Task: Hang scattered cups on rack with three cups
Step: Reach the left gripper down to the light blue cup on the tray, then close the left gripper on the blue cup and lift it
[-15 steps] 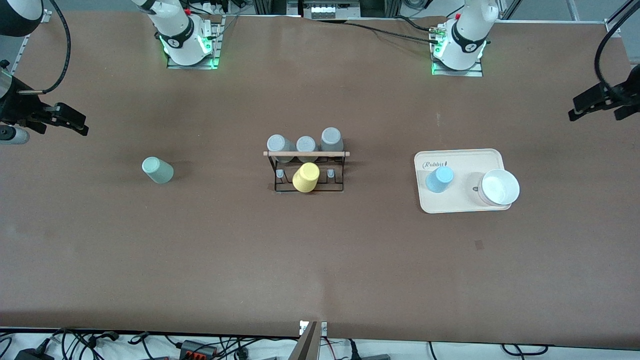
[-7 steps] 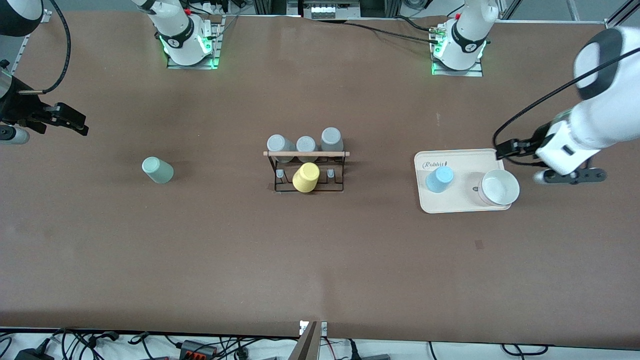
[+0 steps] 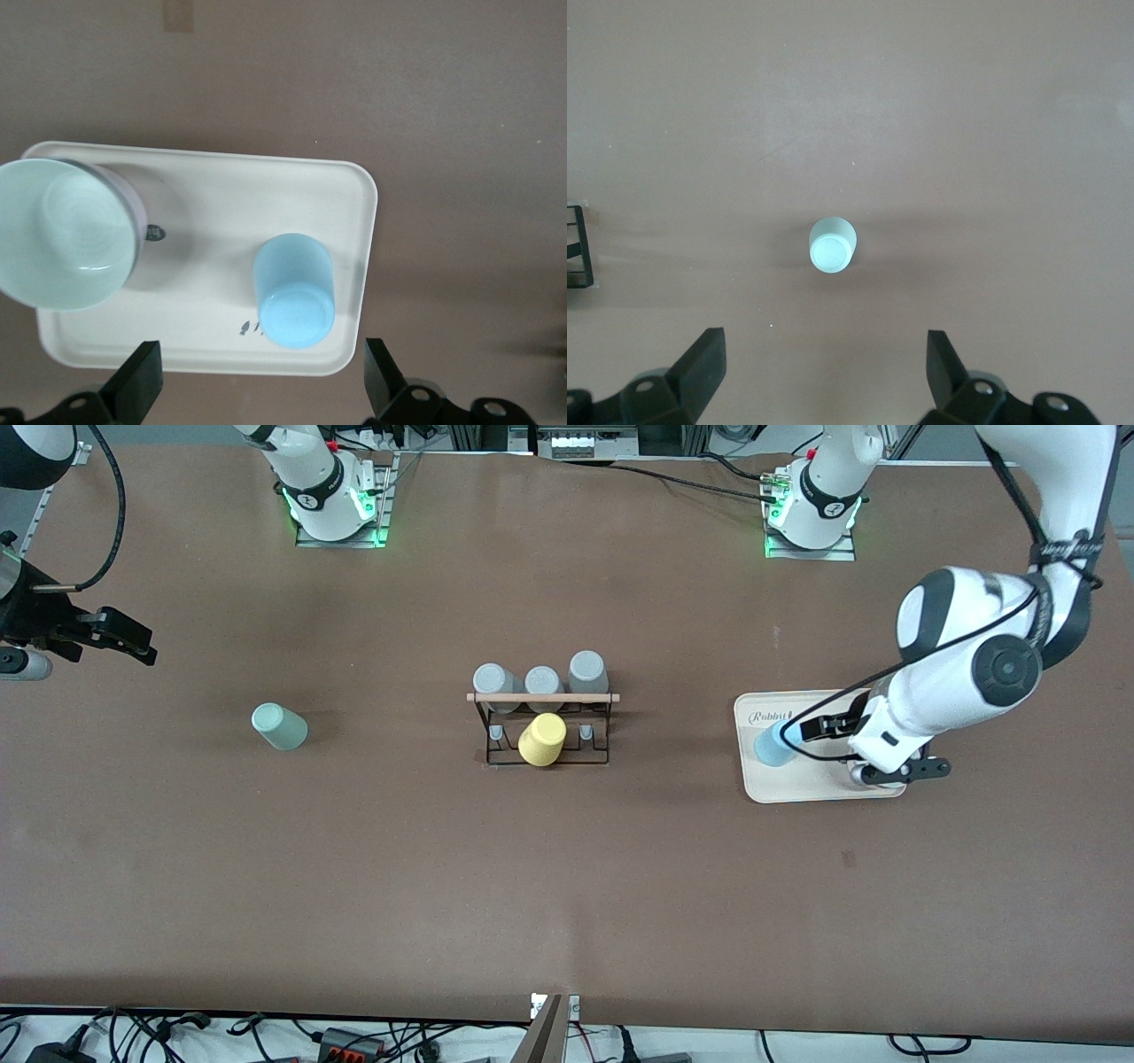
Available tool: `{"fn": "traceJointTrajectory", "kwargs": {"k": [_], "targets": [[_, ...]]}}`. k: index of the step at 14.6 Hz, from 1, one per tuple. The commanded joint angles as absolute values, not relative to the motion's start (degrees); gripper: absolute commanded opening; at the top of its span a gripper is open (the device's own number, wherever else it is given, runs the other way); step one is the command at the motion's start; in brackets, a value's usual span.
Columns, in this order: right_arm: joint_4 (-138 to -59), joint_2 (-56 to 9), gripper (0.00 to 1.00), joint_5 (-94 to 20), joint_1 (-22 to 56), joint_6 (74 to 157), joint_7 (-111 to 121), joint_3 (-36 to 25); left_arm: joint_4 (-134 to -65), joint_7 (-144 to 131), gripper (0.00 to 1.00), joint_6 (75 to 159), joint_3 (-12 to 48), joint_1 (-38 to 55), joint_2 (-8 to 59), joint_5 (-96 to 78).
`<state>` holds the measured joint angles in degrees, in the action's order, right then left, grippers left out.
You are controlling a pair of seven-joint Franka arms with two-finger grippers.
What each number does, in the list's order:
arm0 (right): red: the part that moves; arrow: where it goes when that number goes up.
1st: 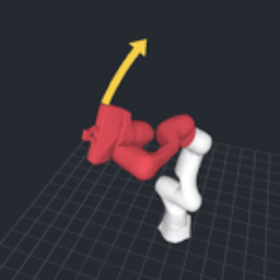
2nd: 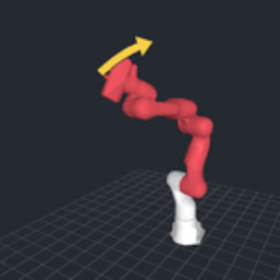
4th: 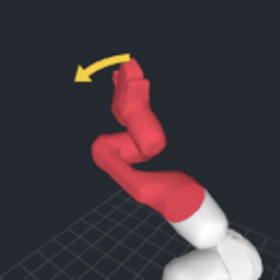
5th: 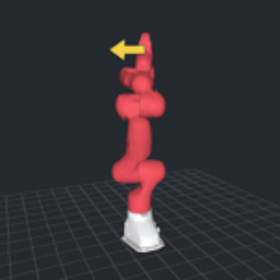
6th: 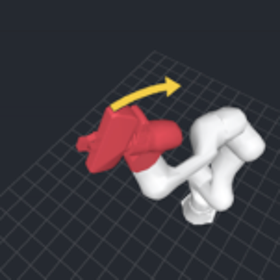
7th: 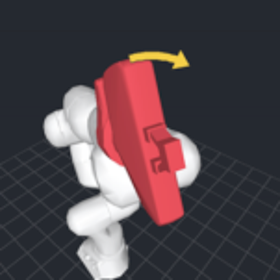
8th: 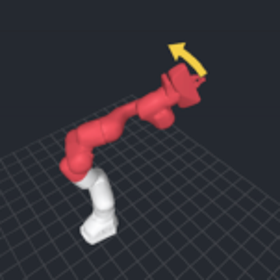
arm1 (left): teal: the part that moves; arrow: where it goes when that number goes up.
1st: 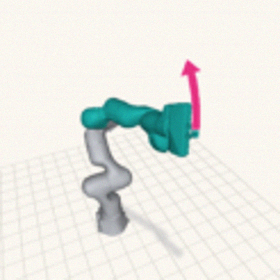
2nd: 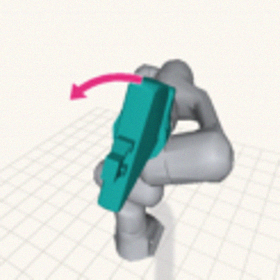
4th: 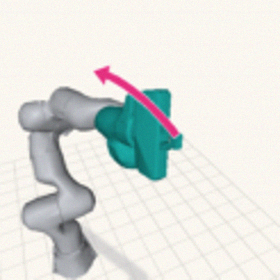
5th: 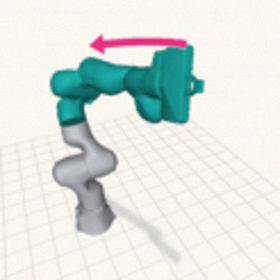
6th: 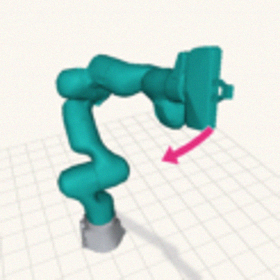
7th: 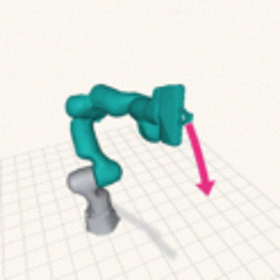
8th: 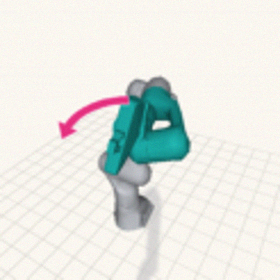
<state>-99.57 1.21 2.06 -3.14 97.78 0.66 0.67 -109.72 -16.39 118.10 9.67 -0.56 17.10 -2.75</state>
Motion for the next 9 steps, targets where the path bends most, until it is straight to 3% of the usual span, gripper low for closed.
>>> {"fn": "traceJointTrajectory", "kwargs": {"k": [1, 9], "targets": [[-99.4, 1.8, 1.0, 1.1, -4.0, 96.9, 1.7, 1.2, -113.8, -19.9, 1.0, 123.8, 10.0, 1.0, 17.5, -2.6], [-99.4, 1.8, 1.0, 1.1, -4.0, 96.9, 1.7, 1.2, -120.4, -20.0, 1.0, 132.4, 9.9, 1.8, 19.2, -2.4]]}}
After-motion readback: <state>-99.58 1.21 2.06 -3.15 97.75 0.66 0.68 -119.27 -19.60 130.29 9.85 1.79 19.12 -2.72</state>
